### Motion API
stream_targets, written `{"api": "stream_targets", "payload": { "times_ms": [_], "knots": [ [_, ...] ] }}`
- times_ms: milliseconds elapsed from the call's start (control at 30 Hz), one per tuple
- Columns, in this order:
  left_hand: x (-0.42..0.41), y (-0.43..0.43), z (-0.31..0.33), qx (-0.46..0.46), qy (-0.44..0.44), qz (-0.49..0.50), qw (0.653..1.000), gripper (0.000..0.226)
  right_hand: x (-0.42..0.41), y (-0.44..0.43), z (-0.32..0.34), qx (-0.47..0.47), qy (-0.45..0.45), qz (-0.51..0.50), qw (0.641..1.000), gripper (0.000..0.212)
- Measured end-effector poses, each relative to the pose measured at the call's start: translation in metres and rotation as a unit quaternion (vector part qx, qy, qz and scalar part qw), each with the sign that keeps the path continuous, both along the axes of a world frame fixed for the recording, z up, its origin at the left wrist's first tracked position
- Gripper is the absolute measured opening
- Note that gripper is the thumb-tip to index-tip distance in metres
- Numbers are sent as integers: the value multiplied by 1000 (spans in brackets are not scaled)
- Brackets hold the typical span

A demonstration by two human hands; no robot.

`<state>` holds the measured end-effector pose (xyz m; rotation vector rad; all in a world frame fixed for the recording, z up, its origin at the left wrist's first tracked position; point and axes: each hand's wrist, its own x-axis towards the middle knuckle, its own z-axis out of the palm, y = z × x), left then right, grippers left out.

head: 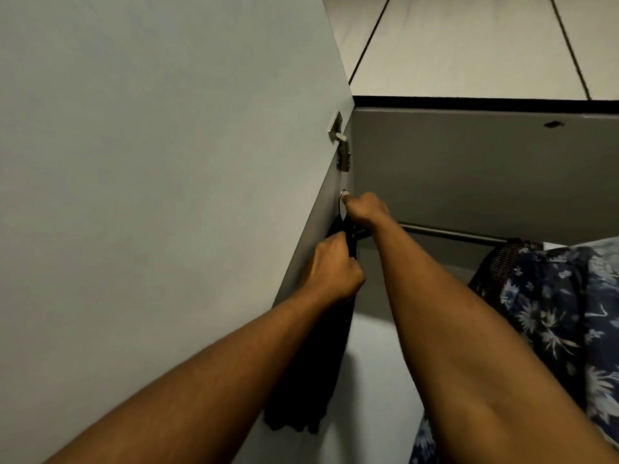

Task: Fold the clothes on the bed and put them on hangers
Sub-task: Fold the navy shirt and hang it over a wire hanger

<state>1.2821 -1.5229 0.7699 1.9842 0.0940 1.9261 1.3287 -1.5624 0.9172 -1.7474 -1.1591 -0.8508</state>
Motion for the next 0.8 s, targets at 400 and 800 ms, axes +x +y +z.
{"api": "stream_targets", "payload": {
  "times_ms": [400, 800],
  "knots": [
    [-40, -50, -104, -6, 25, -6, 1000, 38, -25, -114, -212, 44, 26, -153, 987, 43],
    [-111, -195, -346, 103, 288, -148, 941, 38, -149, -325, -501, -114, 109, -392, 906, 73]
  ]
}}
